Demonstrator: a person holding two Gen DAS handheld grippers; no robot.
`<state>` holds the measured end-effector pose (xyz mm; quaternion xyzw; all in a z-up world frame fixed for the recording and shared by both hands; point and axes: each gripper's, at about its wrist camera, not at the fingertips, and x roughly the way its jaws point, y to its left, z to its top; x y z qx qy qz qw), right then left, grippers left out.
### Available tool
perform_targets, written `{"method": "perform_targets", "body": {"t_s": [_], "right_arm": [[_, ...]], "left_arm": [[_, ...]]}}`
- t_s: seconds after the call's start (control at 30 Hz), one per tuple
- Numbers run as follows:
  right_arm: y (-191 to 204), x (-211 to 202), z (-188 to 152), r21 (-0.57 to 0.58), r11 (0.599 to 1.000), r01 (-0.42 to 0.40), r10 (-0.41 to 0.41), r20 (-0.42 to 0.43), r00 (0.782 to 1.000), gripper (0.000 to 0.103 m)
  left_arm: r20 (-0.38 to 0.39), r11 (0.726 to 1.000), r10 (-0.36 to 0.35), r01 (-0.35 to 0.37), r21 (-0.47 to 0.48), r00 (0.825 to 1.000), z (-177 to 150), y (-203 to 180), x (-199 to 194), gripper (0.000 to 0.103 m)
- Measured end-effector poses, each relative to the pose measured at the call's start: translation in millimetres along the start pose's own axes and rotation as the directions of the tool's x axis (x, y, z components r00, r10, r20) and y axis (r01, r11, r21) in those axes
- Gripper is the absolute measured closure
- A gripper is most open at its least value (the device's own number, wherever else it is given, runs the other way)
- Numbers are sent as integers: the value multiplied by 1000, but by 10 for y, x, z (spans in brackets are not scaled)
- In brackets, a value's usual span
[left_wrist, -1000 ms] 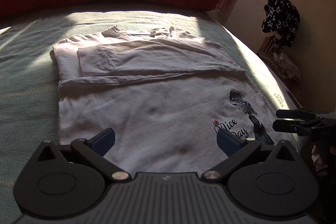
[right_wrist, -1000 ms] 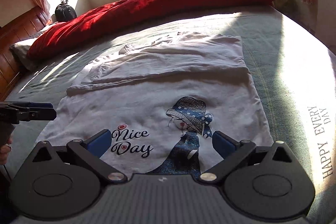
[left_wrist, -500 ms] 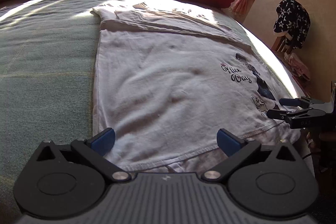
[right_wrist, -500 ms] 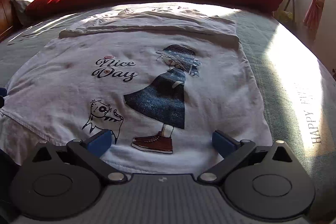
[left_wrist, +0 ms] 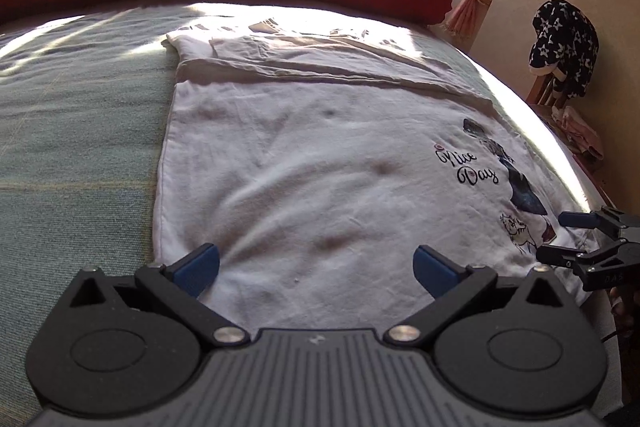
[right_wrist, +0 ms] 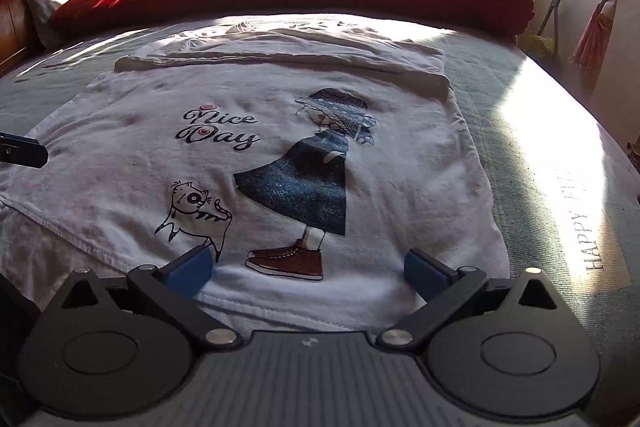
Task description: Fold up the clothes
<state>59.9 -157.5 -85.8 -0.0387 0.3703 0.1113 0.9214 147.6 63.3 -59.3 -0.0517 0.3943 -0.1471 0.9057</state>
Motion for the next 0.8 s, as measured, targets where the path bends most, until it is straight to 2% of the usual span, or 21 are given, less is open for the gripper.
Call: {"method": "perform_targets", "body": {"t_s": [0.1,0.27,0.4,0.5,0.7,0.8], "right_arm": [[-90,-67,41,23,1000,-10,10,-27,1000,0],[-280,-48,217,97,995,31,-32,14,999,0],[-440,92,197,162,986,38,-33,-33,999,0],[-466,57,100,145,989,8,-8,-4,1000,0],[-367,77,40,94,995,44,-45,13,999,0],[-356,89,35,96,994,55,-57,18,998,0]], "left_arm": [[-4,999,5,-5,34,1000,22,-113,10,1],[-7,995,-8,8,97,1000,72,-316,59,1],[-41,989,29,-22,149,999,-19,-360,137,1],[-29,982,58,-52,180,998,-154,-315,64,1],[-78,982,92,-78,173,993,-251,-271,-189,1],[-68,977,91,-76,199,994,-237,-372,-243,1]]}}
